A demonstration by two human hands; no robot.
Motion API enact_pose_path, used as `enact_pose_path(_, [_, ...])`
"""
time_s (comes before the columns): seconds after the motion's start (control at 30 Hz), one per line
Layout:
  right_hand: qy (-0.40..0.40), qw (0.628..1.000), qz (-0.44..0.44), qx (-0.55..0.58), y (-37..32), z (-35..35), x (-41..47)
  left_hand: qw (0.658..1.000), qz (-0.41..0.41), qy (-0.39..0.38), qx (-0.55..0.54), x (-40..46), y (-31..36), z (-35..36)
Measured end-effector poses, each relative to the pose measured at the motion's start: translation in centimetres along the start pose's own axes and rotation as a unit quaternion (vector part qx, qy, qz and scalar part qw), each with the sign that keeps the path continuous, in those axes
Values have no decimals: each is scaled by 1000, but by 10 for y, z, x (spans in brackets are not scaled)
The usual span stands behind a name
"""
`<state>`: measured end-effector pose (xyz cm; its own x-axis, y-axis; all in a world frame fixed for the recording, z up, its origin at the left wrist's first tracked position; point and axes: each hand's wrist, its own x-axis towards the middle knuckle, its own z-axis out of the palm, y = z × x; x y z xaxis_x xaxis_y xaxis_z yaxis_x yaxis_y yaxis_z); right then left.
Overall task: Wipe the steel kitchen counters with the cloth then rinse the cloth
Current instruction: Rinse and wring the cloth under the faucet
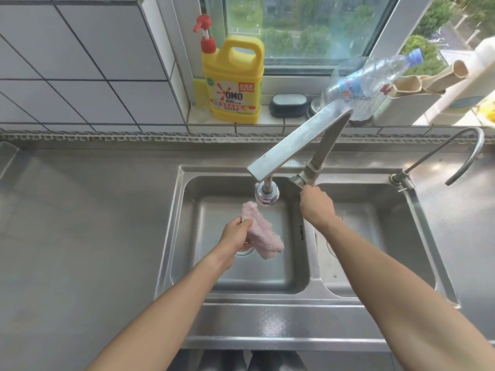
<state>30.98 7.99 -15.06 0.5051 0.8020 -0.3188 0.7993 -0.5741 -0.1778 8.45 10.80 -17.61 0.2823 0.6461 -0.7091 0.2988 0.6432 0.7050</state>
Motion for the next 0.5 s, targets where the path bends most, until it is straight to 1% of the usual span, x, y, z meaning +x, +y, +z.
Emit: enact_pose_path(0.5, [-6,1000,11,-7,-10,-3,-6,1000,-3,5,8,11,12,9])
